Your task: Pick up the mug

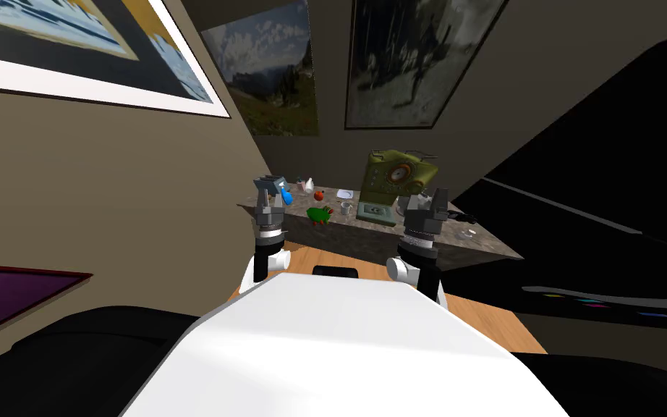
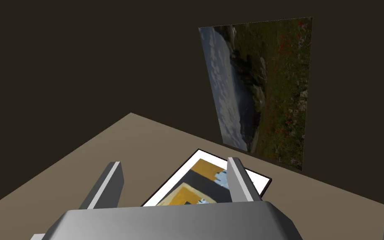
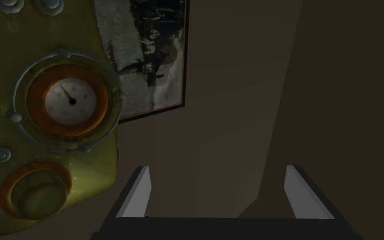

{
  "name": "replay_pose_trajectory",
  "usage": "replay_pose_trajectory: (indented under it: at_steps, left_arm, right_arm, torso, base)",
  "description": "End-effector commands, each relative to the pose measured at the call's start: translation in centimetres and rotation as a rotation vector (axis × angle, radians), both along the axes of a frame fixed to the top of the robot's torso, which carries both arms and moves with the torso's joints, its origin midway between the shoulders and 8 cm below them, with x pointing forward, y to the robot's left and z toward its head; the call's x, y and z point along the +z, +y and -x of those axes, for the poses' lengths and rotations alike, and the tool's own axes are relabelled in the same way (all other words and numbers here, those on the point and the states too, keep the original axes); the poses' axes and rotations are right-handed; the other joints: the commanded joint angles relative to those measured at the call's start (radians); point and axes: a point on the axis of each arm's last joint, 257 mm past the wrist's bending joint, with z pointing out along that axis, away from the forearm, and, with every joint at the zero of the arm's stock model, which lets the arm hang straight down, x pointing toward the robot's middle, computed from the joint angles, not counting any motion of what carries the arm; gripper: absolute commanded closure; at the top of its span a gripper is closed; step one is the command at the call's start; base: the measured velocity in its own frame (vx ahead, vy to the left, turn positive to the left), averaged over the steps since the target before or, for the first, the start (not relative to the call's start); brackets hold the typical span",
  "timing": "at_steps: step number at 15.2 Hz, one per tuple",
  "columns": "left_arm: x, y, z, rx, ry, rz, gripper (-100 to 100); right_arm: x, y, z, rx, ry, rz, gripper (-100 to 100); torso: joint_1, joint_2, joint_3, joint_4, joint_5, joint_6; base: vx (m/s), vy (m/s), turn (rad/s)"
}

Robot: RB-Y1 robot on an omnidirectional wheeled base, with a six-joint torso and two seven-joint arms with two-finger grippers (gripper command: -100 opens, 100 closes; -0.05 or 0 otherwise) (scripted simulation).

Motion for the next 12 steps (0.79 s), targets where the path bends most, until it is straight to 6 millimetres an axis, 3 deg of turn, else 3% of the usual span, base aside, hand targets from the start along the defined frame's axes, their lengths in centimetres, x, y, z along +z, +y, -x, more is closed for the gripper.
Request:
replay_pose_trajectory:
  at_steps: [1, 6, 9, 10, 11, 12]
  left_arm:
    - [0.0, 0.0, 0.0, 0.000, 0.000, 0.000, 0]
    - [0.0, 0.0, 0.0, 0.000, 0.000, 0.000, 0]
    - [0.0, 0.0, 0.0, 0.000, 0.000, 0.000, 0]
    - [0.0, 0.0, 0.0, 0.000, 0.000, 0.000, 0]
    - [0.0, 0.0, 0.0, 0.000, 0.000, 0.000, 0]
    - [0.0, 0.0, 0.0, 0.000, 0.000, 0.000, 0]
  right_arm:
    - [-0.5, 0.6, -0.2, 0.022, 0.017, 0.028, -100]
    - [-2.9, 2.2, -0.6, 0.084, 0.082, 0.082, -100]
    - [-5.7, 3.5, -0.8, 0.138, 0.151, 0.113, -100]
    - [-5.7, 3.5, -0.8, 0.138, 0.151, 0.113, -100]
    - [-7.4, 4.1, -0.8, 0.167, 0.193, 0.125, -100]
    - [-7.4, 4.1, -0.8, 0.168, 0.194, 0.128, -100]
  torso:
    - [0.000, 0.000, 0.000, 0.000, 0.000, 0.000]
    - [0.003, 0.004, 0.002, 0.001, 0.001, 0.000]
    - [0.004, 0.005, 0.003, 0.001, 0.001, 0.000]
    - [0.004, 0.005, 0.003, 0.001, 0.001, 0.000]
    - [0.004, 0.004, 0.003, 0.001, 0.001, 0.000]
    - [0.005, 0.004, 0.003, 0.001, 0.001, 0.000]
  base:
    - [-0.013, 0.011, 0.029]
    - [-0.047, 0.043, 0.068]
    - [-0.055, 0.057, 0.078]
    - [-0.051, 0.060, 0.074]
    - [-0.054, 0.067, 0.103]
    - [-0.052, 0.067, 0.091]
